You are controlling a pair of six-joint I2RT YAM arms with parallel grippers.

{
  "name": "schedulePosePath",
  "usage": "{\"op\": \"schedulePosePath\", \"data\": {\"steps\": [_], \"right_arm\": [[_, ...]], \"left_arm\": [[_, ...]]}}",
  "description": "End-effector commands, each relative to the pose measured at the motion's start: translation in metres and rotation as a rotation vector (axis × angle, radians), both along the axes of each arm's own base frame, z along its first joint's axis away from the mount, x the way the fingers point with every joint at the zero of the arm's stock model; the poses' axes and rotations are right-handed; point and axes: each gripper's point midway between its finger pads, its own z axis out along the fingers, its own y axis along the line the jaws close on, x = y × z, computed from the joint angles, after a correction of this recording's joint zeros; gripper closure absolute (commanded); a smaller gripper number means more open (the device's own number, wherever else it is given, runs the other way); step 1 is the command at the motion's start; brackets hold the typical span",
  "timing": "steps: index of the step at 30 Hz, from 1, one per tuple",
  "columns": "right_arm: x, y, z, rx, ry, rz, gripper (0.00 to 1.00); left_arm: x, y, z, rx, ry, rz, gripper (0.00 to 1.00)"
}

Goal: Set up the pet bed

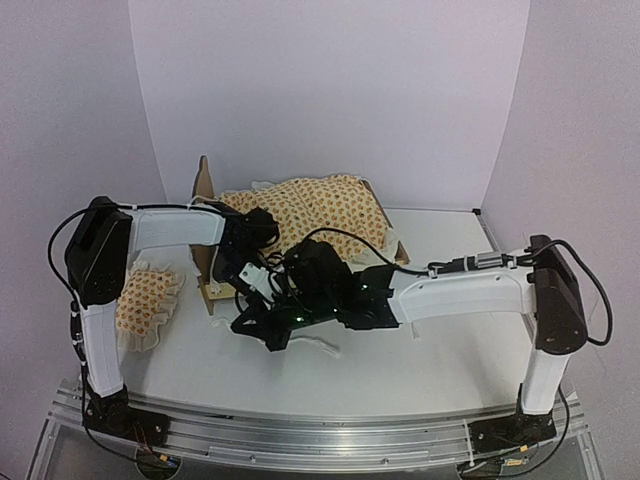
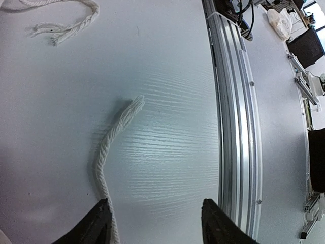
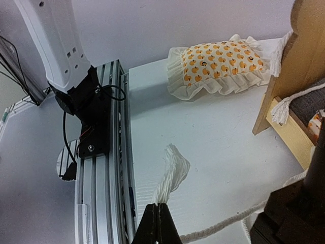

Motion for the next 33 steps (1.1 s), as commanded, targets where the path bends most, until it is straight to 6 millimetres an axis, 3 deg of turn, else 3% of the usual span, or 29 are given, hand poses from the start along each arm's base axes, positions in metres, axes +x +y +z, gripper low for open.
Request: {"op": "schedulePosePath", "data": {"steps": [1,4,7,9,11,14,19,26,29,30,33], "right_arm": [[0.019,-0.013,0.025,0.091,0.054,-0.099,1.0],[0.028,-0.024,0.015,0.093,0.114,-0.146,1.0],[0.052,-0.039,-0.004,0.079,0.2,-0.261,1.0],[0.073,-0.048,-0.012,0.073,0.237,-0.357,1.0],[0.094,-0.059,-0.019,0.073,0.277,-0.455,1.0],[0.121,-0.083,-0.04,0.057,0.356,-0.623,1.0],[0.14,-0.115,-0.071,0.02,0.389,-0.815,1.0],[0.154,-0.142,-0.119,-0.131,0.41,-0.966,1.0],[0.161,-0.152,-0.136,-0.168,0.431,-1.019,0.98],[0.162,-0.155,-0.14,-0.184,0.436,-1.033,0.94],[0.16,-0.175,-0.156,-0.298,0.452,-1.097,0.67]], "left_arm": [[0.024,0.013,0.042,-0.047,-0.144,0.055,0.31],[0.048,0.024,0.064,-0.064,-0.193,0.139,0.26],[0.07,0.038,0.09,-0.116,-0.248,0.224,0.25],[0.074,0.047,0.1,-0.129,-0.288,0.228,0.27],[0.063,0.055,0.103,-0.121,-0.33,0.155,0.33],[0.032,0.069,0.093,-0.12,-0.361,0.004,0.45],[-0.002,0.075,0.048,-0.038,-0.382,-0.116,0.48],[0.037,0.068,0.034,0.024,-0.479,0.023,0.48],[0.055,0.072,0.028,0.109,-0.513,0.039,0.55],[0.059,0.075,0.024,0.138,-0.519,0.037,0.58],[0.065,0.081,0.021,0.174,-0.574,0.016,0.63]]}}
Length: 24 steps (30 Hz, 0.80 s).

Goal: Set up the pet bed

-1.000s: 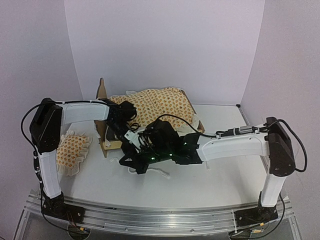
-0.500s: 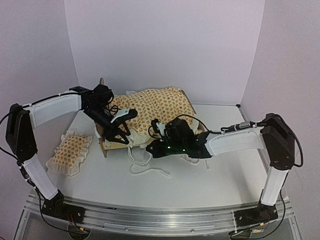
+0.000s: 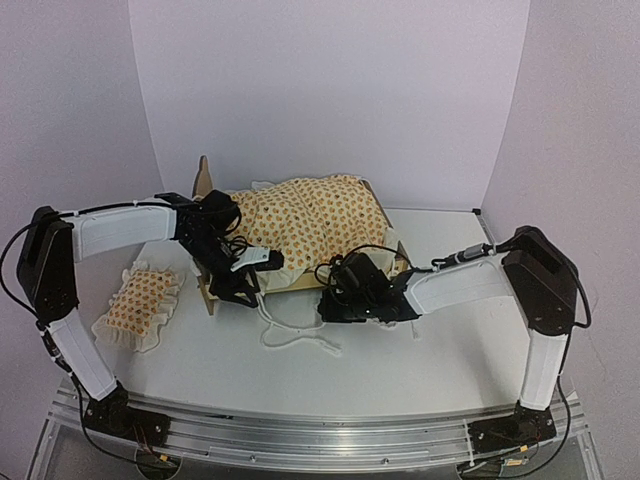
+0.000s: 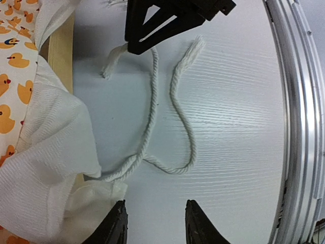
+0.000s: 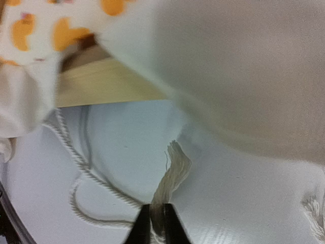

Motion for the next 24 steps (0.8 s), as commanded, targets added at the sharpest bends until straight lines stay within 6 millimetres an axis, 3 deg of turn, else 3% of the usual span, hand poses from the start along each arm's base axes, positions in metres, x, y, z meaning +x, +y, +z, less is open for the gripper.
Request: {"op": "schedulePosePath", "data": {"steps": [1,8,11,15,19,21,24], "right_arm": [[0.005,-0.03,-0.017,-0.135,0.079,-0.103,0.59],[-0.017,-0.041,0.011,-0.147,0.041,0.035,0.4],[-0.026,-0.048,0.017,-0.158,0.019,0.095,0.1],[-0.058,-0.034,0.02,-0.121,0.019,0.31,0.14],[-0.1,-0.006,0.01,-0.14,-0.034,0.596,0.25],[-0.099,-0.001,0.0,-0.182,-0.051,0.614,0.26],[-0.082,-0.005,-0.01,-0.257,-0.086,0.554,0.24]], "left_arm": [[0.027,0.008,0.003,0.066,-0.151,-0.003,0.63],[0.006,0.008,0.001,0.112,-0.257,-0.292,0.5],[0.01,-0.005,-0.006,0.146,-0.318,-0.367,0.49],[0.018,-0.02,-0.017,0.167,-0.364,-0.416,0.54],[0.035,-0.012,-0.037,0.268,-0.428,-0.433,0.61],[0.042,-0.006,-0.047,0.32,-0.455,-0.445,0.62],[0.054,-0.004,-0.049,0.358,-0.509,-0.442,0.61]]}}
